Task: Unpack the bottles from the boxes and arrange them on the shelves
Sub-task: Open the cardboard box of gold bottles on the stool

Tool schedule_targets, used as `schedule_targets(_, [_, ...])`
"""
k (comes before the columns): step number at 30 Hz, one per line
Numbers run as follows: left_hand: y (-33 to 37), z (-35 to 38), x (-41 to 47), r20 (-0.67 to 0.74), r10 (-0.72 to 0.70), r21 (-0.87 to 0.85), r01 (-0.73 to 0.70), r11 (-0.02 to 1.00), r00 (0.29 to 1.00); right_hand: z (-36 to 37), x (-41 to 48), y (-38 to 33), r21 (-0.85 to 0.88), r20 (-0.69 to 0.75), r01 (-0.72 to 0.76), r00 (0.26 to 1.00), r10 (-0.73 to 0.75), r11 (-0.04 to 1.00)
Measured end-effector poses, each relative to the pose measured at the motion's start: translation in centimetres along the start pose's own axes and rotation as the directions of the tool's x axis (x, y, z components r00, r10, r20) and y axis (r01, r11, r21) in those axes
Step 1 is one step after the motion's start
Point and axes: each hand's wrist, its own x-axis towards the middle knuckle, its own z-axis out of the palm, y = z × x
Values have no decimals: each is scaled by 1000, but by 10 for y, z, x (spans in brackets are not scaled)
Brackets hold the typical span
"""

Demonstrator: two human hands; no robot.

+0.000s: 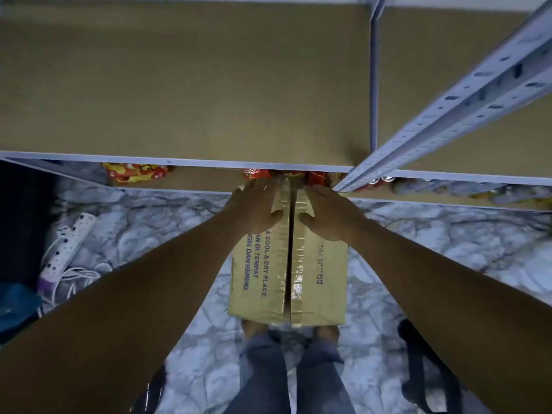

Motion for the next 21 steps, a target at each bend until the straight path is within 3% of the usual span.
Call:
schedule_targets(8, [-11, 18, 17, 26, 62, -13, -61, 998, 998, 14, 17, 11, -32, 43, -15, 999, 16, 999])
schedule_targets(21, [-21, 7, -14, -90, 31, -178, -46, 983, 995, 9, -10, 22, 76, -72, 12, 997, -7, 997])
